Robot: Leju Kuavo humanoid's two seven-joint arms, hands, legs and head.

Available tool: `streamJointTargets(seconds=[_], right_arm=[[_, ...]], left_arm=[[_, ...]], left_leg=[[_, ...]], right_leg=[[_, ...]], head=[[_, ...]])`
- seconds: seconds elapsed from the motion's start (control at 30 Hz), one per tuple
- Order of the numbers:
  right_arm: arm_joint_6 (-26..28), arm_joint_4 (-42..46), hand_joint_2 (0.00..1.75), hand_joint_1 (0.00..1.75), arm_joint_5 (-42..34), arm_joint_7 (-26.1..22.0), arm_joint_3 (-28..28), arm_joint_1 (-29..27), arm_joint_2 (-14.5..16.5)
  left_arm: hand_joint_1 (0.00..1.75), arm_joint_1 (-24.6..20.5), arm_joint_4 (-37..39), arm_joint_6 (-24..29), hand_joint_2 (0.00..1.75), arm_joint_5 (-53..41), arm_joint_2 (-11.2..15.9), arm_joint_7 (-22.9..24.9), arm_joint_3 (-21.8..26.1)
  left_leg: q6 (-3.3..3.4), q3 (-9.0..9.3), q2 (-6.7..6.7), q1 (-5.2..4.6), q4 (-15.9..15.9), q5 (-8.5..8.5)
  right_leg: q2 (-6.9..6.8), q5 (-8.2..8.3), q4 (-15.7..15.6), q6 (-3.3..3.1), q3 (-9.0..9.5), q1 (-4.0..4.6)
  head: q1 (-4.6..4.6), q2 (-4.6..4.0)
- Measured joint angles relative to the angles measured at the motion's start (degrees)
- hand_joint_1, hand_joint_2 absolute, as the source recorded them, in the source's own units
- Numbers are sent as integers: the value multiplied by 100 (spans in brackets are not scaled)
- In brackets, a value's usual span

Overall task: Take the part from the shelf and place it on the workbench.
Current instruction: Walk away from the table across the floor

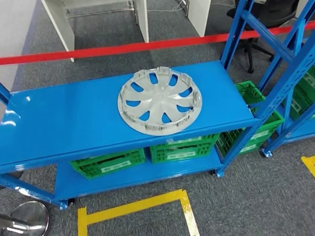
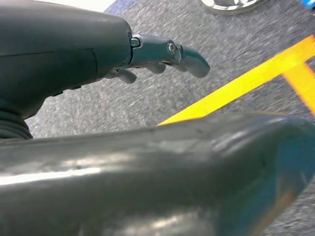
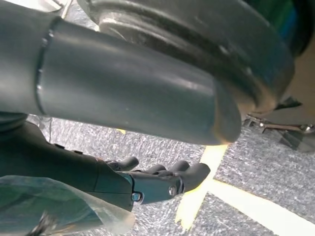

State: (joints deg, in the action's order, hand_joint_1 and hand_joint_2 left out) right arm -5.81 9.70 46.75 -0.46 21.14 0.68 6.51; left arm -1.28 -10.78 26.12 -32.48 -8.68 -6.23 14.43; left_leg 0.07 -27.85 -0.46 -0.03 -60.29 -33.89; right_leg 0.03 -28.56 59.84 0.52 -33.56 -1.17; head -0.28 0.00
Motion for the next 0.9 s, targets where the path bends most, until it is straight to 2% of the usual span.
streamJointTargets(seconds=[0.03,0.1,0.13,0.17,0.2,0.27,0.3,0.33,0.37,0.43,0.5,0.53,0.6,0.63,0.67,0.7,0.77,0.8,0.83,0.9], right_arm=[[-4,0,0,0,0,2,0,6,0],[-25,0,0,0,14,17,0,18,-1],[-41,0,0,0,36,37,0,18,-1],[-68,0,0,0,67,58,-1,17,-2],[-96,0,0,0,97,77,-1,15,-4],[-144,-1,0,0,143,90,-3,13,-6],[-156,-2,0,0,158,92,-3,11,-6],[-160,-3,0,0,175,98,-4,10,-6],[-161,-4,0,0,193,106,-5,14,-7],[-163,-3,0,0,215,123,-8,29,-9],[-166,-1,0,0,223,129,-11,45,-16],[-169,0,0,0,223,129,-13,51,-21],[-184,0,0,0,222,129,-15,57,-34],[-195,0,0,0,222,128,-15,57,-40],[-205,0,0,0,222,128,-15,58,-48],[-216,0,0,0,222,132,-15,59,-54],[-226,0,0,0,221,161,-15,63,-71],[-221,-1,0,0,215,178,-15,63,-79],[-205,-1,0,0,204,191,-15,66,-84],[-167,-2,0,0,179,205,-14,72,-88]], left_arm=[[0,-4,0,0,0,0,1,1,1],[0,-4,1,-11,0,8,0,25,7],[0,1,1,-34,0,18,-1,66,14],[0,8,1,-67,0,31,-2,117,23],[0,13,1,-104,0,40,-4,163,32],[0,13,1,-165,0,44,-12,204,41],[0,4,2,-185,0,36,-18,207,41],[0,-13,2,-203,0,24,-24,212,41],[0,-29,3,-219,0,13,-31,218,41],[0,-41,3,-243,0,-5,-44,234,41],[0,-23,3,-262,0,-10,-53,247,42],[0,-20,3,-275,0,-16,-56,255,42],[0,-24,3,-303,0,-37,-59,297,41],[0,-25,3,-315,0,-48,-58,331,41],[0,-23,3,-322,0,-53,-56,372,41],[0,-21,3,-326,0,-46,-51,410,42],[0,-12,3,-315,0,-10,-46,464,54],[0,-10,3,-298,0,7,-45,485,65],[0,-8,3,-280,0,18,-46,501,75],[0,-3,4,-256,0,16,-50,525,86]], left_leg=[[-33,-147,4,8,-302,-131],[-77,-619,6,24,-1111,-385],[-84,-830,6,29,-1403,-413],[-80,-953,6,31,-1493,-319],[-65,-980,7,31,-1367,-107],[4,-823,70,9,-698,453],[44,-724,120,-16,-377,626],[79,-654,168,-42,-156,694],[105,-621,186,-66,-58,672],[153,-581,125,-63,47,643],[208,-516,53,-29,136,670],[236,-486,21,-13,168,675],[277,-467,-41,-21,178,653],[289,-458,-84,-27,177,637],[293,-441,-126,-33,177,620],[291,-414,-170,-36,176,600],[274,-340,-246,-38,175,545],[253,-313,-276,-48,161,514],[228,-303,-299,-53,151,492],[181,-312,-325,-57,137,479]], right_leg=[[-7,-25,-12,-27,41,-10],[-13,-80,-17,-51,106,-10],[-10,-109,-17,-50,145,-9],[-7,-140,-17,-49,191,-8],[-4,-174,-17,-45,246,-7],[-15,-252,-23,-25,350,0],[-27,-292,-27,0,391,11],[-53,-324,-36,31,404,21],[-87,-344,-56,64,412,27],[-168,-367,-114,130,444,29],[-155,-484,-12,178,428,31],[-116,-624,226,194,317,32],[-44,-947,974,213,-104,33],[-31,-1023,1291,219,-310,34],[-24,-982,1426,218,-435,35],[-19,-818,1341,213,-451,36],[22,-308,668,178,-216,37],[56,-127,316,158,-75,40],[88,-35,79,135,36,44],[124,-41,-54,105,116,57]], head=[[-11,0],[-22,0],[-23,0],[-22,0],[-22,0],[-21,0],[-27,0],[-30,0],[-34,0],[-40,0],[-35,0],[-20,0],[-1,0],[6,0],[7,0],[7,0],[8,0],[7,0],[6,0],[-2,0]])
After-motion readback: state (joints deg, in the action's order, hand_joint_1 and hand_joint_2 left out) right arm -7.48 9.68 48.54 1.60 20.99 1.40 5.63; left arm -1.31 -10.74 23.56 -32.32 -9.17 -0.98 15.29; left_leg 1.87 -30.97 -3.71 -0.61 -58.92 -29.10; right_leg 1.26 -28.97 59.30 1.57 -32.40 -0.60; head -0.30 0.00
